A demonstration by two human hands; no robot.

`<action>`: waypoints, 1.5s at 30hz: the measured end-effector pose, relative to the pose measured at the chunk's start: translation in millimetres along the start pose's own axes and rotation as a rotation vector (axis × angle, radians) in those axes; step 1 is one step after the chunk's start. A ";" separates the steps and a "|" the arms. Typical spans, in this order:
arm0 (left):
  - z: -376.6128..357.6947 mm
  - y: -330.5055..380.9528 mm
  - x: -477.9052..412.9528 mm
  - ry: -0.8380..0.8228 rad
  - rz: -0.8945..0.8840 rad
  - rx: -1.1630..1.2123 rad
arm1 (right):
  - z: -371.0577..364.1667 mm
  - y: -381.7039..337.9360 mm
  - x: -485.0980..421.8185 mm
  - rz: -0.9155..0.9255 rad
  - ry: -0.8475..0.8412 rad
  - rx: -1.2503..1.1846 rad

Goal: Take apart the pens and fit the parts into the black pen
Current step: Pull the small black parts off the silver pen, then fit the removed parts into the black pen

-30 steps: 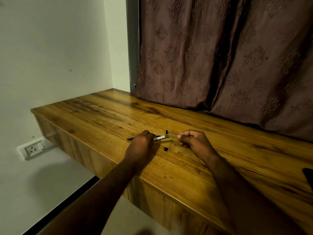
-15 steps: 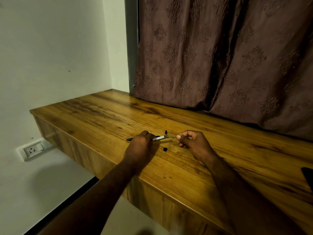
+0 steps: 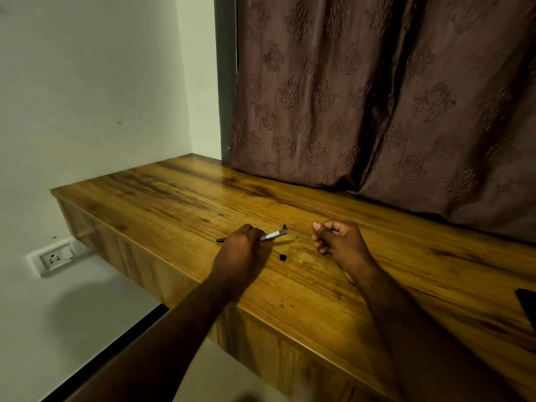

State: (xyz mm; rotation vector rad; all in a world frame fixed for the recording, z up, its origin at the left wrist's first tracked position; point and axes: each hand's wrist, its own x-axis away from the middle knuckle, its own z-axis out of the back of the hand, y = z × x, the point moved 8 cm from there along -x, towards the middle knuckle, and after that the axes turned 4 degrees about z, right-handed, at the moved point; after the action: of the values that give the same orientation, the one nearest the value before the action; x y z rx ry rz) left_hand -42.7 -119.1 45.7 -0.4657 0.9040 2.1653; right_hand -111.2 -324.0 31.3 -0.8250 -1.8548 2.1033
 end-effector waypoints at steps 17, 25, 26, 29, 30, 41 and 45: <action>15.0 -35.1 -8.4 0.152 0.255 0.180 | 15.3 3.7 -6.9 0.118 0.126 0.528; 9.6 -47.3 -7.9 0.149 0.335 0.324 | -6.8 -1.4 -0.2 0.133 -0.104 0.901; 8.6 -48.2 -7.4 0.145 0.355 0.349 | -8.2 -1.2 0.1 0.131 -0.118 0.913; 6.0 -49.1 -5.1 0.130 0.404 0.405 | -8.7 -2.5 2.3 0.135 -0.099 0.865; 5.5 -49.3 -4.9 0.126 0.409 0.409 | -7.2 -2.5 2.6 0.132 -0.071 0.830; 3.3 -35.5 -1.7 0.002 0.457 0.518 | -13.0 1.8 -4.4 0.067 0.172 0.827; -0.1 -34.1 1.1 -0.026 0.484 0.606 | -27.0 -0.1 -13.3 0.071 0.149 0.949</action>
State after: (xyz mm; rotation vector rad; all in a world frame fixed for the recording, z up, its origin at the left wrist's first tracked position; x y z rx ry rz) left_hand -18.0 -102.0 29.4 0.0958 1.7136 2.1389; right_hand -85.7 -308.1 33.7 -0.7408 -0.5869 2.4709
